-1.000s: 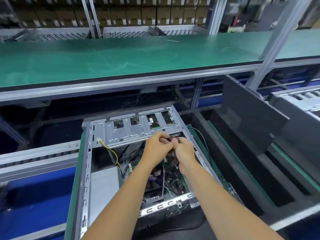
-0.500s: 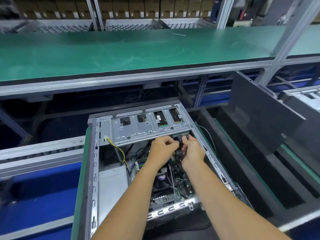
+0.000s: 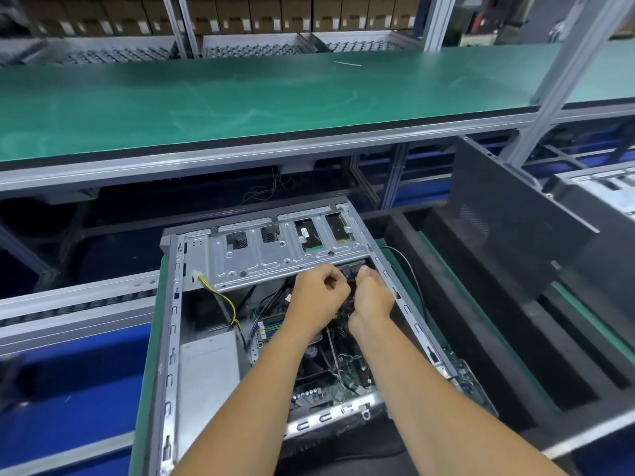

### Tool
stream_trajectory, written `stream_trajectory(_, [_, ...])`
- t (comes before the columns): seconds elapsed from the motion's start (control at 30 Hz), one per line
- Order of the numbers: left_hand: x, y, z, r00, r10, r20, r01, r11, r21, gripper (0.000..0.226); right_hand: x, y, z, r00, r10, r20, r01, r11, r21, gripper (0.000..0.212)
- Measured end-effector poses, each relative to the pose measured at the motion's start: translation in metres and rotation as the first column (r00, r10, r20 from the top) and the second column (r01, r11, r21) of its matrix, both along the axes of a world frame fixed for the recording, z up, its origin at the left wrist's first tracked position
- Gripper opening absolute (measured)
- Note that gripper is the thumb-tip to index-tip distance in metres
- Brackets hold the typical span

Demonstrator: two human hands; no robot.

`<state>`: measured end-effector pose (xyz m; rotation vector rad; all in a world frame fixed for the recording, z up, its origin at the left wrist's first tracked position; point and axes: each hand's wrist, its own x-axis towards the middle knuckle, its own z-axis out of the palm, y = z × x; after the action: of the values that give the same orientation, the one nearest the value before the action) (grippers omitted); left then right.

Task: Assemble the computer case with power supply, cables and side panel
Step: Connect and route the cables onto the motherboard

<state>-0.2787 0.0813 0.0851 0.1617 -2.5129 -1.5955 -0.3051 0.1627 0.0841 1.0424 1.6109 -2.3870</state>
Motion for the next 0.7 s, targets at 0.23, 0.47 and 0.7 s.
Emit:
stream_trajectory(0.23, [-0.014, 0.005, 0.006, 0.970, 0.013, -0.242, -0.118, 0.897, -0.426, 0.010, -0.001, 0.000, -0.001, 1.000, -0.004, -0.014, 0.003, 1.000, -0.017, 0.022])
stream_trajectory(0.47, [-0.029, -0.003, 0.006, 0.993, 0.019, -0.118, -0.051, 0.958, -0.283, 0.027, -0.004, -0.001, 0.000, 0.998, 0.061, -0.029, -0.061, 0.998, 0.014, 0.022])
stream_trajectory(0.7, [-0.039, -0.001, 0.013, 0.994, 0.074, -0.078, -0.093, 0.954, -0.284, 0.010, -0.006, -0.002, -0.002, 0.996, 0.082, -0.032, -0.080, 0.995, 0.060, 0.027])
